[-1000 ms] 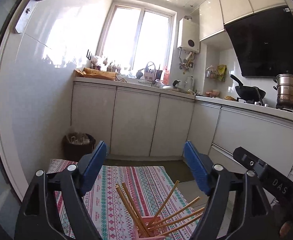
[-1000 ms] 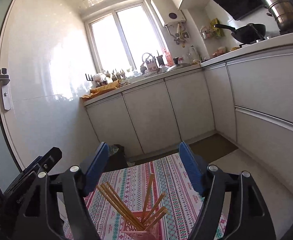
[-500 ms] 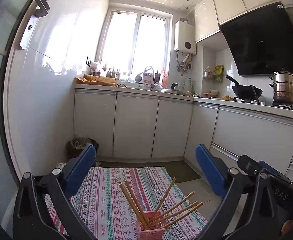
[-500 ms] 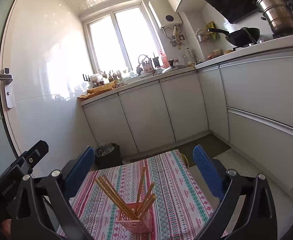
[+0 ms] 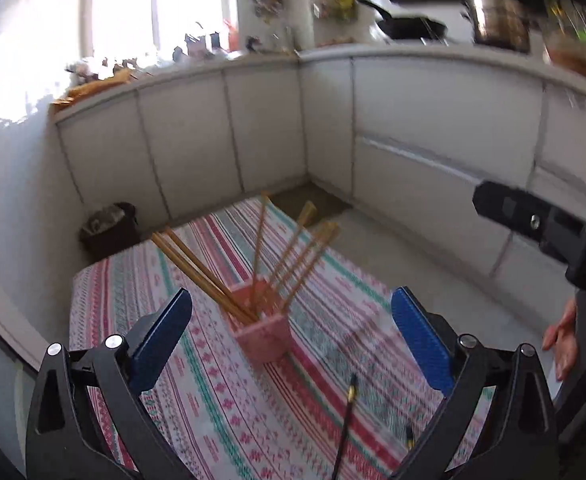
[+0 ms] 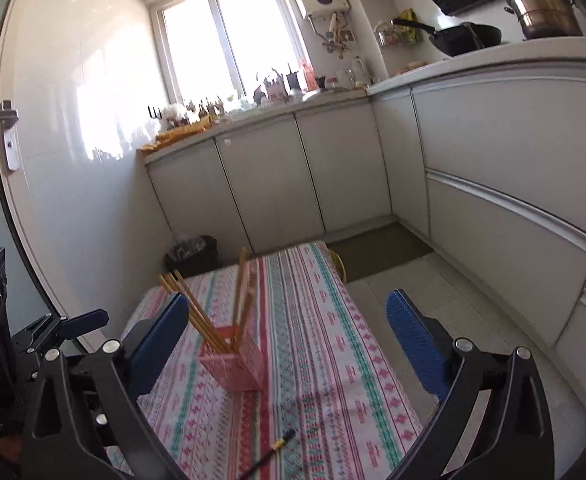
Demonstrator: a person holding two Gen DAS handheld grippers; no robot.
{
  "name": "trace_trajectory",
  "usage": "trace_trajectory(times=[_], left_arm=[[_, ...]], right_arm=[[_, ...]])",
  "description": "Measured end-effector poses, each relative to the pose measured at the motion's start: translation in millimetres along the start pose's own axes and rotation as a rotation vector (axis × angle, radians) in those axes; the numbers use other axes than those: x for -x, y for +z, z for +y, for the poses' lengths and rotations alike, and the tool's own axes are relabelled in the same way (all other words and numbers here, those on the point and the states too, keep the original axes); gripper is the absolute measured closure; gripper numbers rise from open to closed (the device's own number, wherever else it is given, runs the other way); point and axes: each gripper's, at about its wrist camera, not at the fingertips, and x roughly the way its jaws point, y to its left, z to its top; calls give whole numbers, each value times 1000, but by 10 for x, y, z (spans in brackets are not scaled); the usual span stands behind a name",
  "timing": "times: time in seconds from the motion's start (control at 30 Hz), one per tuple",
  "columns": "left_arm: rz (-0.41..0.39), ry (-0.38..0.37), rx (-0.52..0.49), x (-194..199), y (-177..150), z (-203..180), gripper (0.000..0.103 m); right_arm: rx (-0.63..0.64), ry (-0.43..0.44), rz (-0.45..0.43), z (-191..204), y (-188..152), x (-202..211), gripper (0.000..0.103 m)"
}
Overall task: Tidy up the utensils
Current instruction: 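Move both open tools down toward the black pens on the cloth, then close the left tool on a black gold-banded pen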
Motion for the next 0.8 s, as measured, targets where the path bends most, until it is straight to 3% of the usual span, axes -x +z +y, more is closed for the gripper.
trace_trajectory(times=[0.13,0.23,0.3,0.37,0.47,0.53,0.8], left_arm=[[263,-139,-135,-495,-372,-371,7],[437,-190,-149,-911,-630,-518,7],[533,-220,-109,-1185,-731,-521,14],[604,-203,-88,-1427,-794,-502,28],[670,-198,-75,-1684,-833,-497,38],[699,-193,-72,-1811,-835,-499,39],[755,-219,-85,-2017,-879,-549,53]], right_arm=[[-70,-16,239,-359,-435,-137,7],[-244,51,483,-682,-724,-386,7],[-371,100,608,-875,-900,-535,7],[-442,100,680,-1003,-1045,-618,7],[-466,101,728,-1056,-1156,-655,7],[-461,108,738,-1064,-1175,-655,7],[-512,130,779,-1139,-1224,-681,7]])
